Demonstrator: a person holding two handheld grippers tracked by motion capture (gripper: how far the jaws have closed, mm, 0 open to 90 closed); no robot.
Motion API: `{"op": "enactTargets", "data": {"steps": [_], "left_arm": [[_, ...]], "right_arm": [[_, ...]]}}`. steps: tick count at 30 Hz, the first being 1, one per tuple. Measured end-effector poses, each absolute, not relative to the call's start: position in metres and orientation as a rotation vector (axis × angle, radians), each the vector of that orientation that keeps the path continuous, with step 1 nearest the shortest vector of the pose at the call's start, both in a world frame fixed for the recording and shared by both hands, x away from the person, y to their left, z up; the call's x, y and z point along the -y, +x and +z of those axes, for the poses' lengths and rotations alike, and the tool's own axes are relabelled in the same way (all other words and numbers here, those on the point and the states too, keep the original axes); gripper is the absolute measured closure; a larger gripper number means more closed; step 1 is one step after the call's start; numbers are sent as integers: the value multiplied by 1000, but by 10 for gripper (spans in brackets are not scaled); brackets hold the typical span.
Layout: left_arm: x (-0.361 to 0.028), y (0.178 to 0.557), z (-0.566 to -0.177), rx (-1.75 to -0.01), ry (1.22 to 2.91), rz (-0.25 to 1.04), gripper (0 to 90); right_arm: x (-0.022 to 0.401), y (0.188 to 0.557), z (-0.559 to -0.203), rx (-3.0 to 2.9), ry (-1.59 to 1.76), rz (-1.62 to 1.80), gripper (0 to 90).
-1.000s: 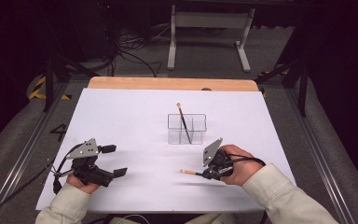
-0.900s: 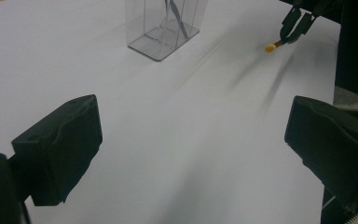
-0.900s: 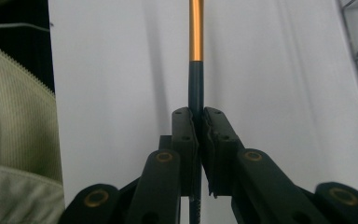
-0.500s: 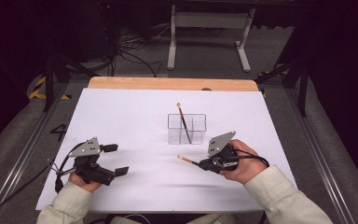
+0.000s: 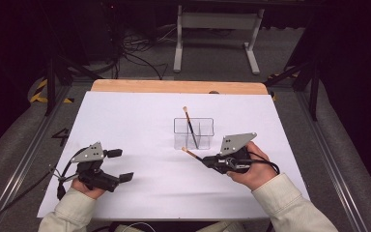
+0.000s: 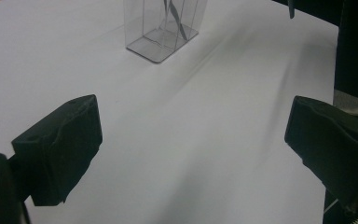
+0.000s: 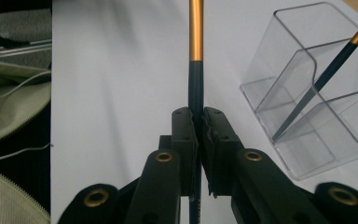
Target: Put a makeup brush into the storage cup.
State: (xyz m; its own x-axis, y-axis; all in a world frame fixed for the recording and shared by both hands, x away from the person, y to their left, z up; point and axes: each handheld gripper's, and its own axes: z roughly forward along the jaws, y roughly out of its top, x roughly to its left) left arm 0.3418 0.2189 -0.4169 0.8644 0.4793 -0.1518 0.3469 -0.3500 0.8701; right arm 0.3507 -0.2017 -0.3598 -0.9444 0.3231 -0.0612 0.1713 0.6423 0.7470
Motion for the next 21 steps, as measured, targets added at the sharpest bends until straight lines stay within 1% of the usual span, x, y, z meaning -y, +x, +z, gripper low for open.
{"op": "enactTargets", "data": {"steps": [21], "left_arm": [[-221,341,-417,-613,1970,154,45]], "right_arm": [[209,356,-352,-2463,499,1521,840]]}}
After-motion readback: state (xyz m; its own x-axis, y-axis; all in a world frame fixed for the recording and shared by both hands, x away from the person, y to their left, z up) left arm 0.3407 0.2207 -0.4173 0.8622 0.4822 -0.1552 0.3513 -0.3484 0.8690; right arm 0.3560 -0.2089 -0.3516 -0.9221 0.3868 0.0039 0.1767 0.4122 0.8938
